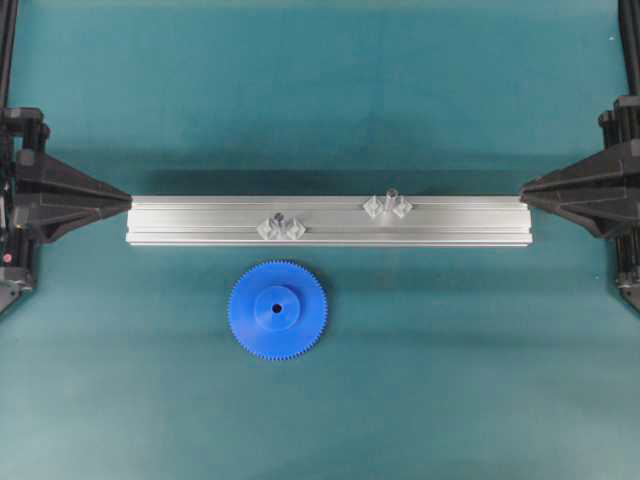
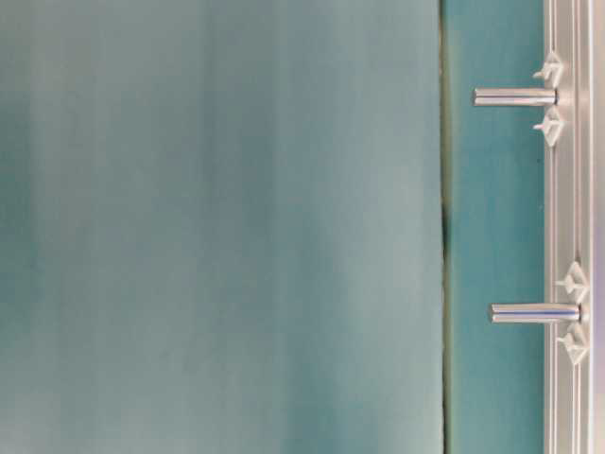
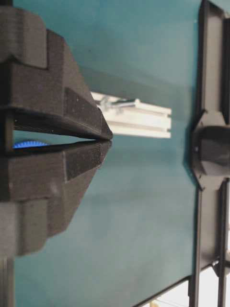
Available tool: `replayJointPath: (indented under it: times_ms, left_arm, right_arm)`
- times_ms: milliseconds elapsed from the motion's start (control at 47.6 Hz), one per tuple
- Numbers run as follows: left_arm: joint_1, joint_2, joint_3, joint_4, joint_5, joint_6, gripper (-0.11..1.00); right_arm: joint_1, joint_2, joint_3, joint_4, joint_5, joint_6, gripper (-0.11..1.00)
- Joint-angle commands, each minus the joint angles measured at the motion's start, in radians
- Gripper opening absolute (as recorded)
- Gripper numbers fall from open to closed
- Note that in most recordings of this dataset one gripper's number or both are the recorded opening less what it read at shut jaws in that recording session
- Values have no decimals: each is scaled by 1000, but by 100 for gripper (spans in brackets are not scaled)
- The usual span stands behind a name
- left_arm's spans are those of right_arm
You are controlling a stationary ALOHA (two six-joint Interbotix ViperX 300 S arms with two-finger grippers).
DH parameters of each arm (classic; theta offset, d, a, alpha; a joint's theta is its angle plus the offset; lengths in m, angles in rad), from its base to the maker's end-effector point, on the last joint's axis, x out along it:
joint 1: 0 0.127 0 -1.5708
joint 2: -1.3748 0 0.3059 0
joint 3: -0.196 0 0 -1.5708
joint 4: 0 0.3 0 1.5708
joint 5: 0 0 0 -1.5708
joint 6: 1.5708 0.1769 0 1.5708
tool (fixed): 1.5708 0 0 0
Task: Find the location of the shaft and insert the large gear.
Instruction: 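Move the left gripper toward the blue gear in front of the rail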
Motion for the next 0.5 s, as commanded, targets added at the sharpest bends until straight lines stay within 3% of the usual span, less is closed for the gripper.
replayJointPath:
  times_ms: [0,63,126,315,483]
  left_arm:
    - [3,26,-21,8,14,-26,11]
    - [3,48,-40,8,43,-52,6]
    - [3,78,-67,8,77,-78,-1]
    - [-12,196,-144,11,129,-98,-1]
    - [-44,316,-215,9,212,-104,-1]
  right_arm:
    - [5,11,-29,3,-6,5,16]
    - [6,12,-43,26,25,9,19]
    - [6,12,-58,38,86,20,12]
    - [8,28,-123,37,328,51,5]
    - [5,67,-161,37,448,78,5]
